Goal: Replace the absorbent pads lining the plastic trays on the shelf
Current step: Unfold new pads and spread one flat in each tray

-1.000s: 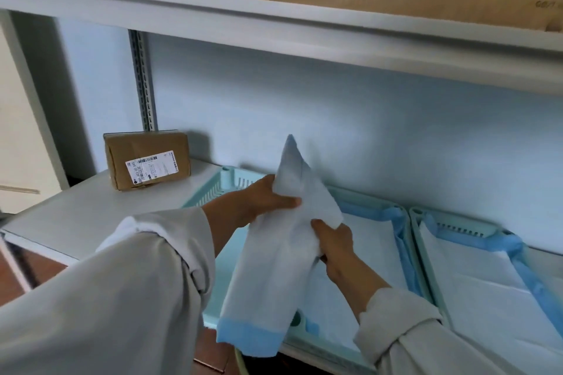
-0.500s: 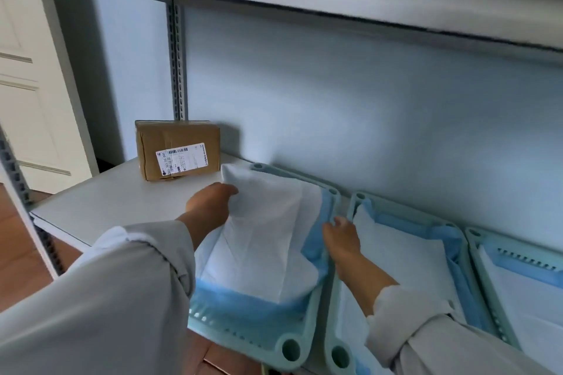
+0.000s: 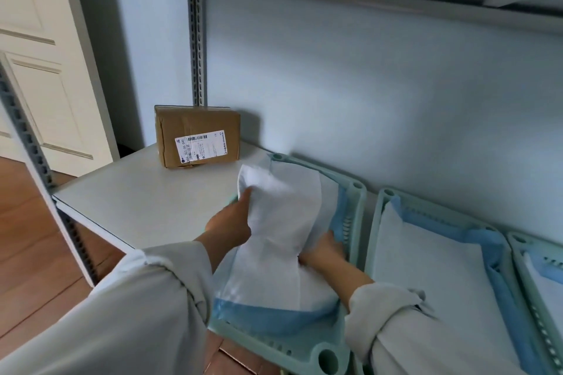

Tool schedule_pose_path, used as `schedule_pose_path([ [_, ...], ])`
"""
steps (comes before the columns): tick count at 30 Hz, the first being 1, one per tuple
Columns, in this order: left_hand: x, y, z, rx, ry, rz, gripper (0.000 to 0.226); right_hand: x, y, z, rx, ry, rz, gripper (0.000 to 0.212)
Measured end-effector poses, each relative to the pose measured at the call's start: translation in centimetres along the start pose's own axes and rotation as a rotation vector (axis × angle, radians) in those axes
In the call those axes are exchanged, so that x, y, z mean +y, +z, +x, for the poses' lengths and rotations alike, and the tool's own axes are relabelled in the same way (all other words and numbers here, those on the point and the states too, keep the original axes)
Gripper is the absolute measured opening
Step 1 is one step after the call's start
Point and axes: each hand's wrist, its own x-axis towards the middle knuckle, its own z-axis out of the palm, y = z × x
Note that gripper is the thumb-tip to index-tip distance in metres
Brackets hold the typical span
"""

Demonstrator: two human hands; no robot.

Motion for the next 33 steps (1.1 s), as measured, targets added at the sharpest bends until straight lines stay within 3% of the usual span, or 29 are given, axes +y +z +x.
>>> schedule_pose_path([
  [4, -0.4, -0.7, -0.3, 0.079, 0.020, -0.170, 0.094, 0.5, -1.2, -0.1, -0.008, 0.035, -0.015, 0.115],
  [7, 0.1, -2.2, 0.1, 0.145, 0.081, -0.282, 0.087, 0.5, -1.3, 0.4, 0.004, 0.027, -0.055, 0.095],
  [10, 0.5, -3.2, 0.2, 0.145, 0.106, -0.196, 0.077, 0.5, -1.0, 0.2, 0.017, 0.002, -0.076, 0.069],
  [14, 0.2, -2.9, 0.0, 0.019, 0.063, -0.255, 0.050, 0.2, -1.1, -0.4, -0.034, 0.025, -0.054, 0.061],
  [17, 0.1, -2.7, -0.4, -0.174, 0.052, -0.292, 0.061, 0.3, -1.3, -0.5, -0.056, 0.072, 0.095, 0.073],
  [21, -0.2, -2.2, -1.2, -0.292, 0.050, -0.140, 0.073, 0.4, -1.7, -1.5, -0.201, 0.079, 0.497, 0.057],
  [25, -0.2, -2.6, -1.5, -0.140, 0.069, 0.059, 0.067, 0.0, -2.8, -3.0, -0.242, 0.017, 0.713, 0.049],
  [29, 0.8, -4.1, -1.1, 0.047, 0.123, 0.018, 0.067, -0.1, -5.7, -4.1, -0.369, 0.046, 0.820, 0.048],
  [32, 2.1, -5.4, -0.4, 0.113, 0.162, -0.016, 0.066, -1.0, -9.1, -4.6, -0.133, -0.090, 0.910, 0.045],
  [33, 2.5, -6.0, -0.2, 0.137, 0.164, -0.024, 0.066, -1.3, -10.3, -4.9, -0.033, -0.144, 0.941, 0.036],
])
